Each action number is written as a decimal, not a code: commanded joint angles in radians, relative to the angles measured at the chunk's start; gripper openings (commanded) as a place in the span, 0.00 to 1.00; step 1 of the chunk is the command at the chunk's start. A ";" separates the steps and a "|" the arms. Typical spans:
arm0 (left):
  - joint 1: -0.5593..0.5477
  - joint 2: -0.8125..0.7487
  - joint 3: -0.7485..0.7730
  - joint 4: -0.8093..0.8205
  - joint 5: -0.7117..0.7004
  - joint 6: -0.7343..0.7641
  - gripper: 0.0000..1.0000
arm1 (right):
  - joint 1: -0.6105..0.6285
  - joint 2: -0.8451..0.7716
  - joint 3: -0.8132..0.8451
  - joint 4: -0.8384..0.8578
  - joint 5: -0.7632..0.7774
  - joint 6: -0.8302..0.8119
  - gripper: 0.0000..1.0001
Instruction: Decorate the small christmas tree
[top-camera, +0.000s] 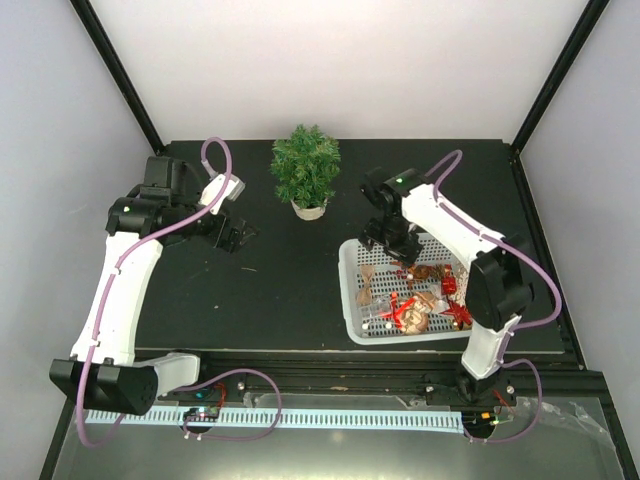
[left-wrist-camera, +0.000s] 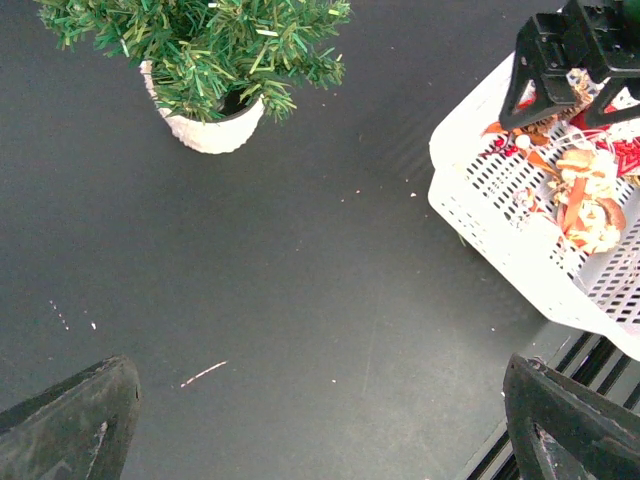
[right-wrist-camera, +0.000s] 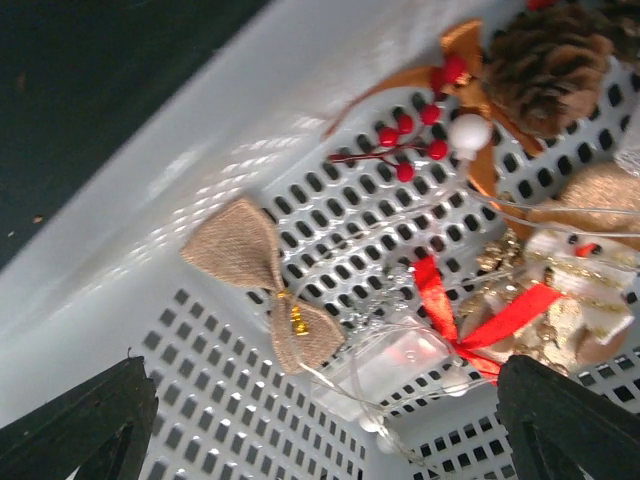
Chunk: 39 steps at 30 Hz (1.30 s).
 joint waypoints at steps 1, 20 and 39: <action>0.002 -0.018 -0.008 0.026 0.001 -0.022 0.99 | -0.045 -0.069 -0.078 0.048 -0.017 0.084 0.93; 0.002 -0.013 -0.030 0.017 0.021 -0.026 0.99 | -0.173 -0.148 -0.154 0.233 0.022 0.274 0.90; 0.002 -0.023 -0.028 -0.020 -0.003 -0.007 0.99 | -0.189 -0.054 -0.184 0.323 -0.001 0.216 0.84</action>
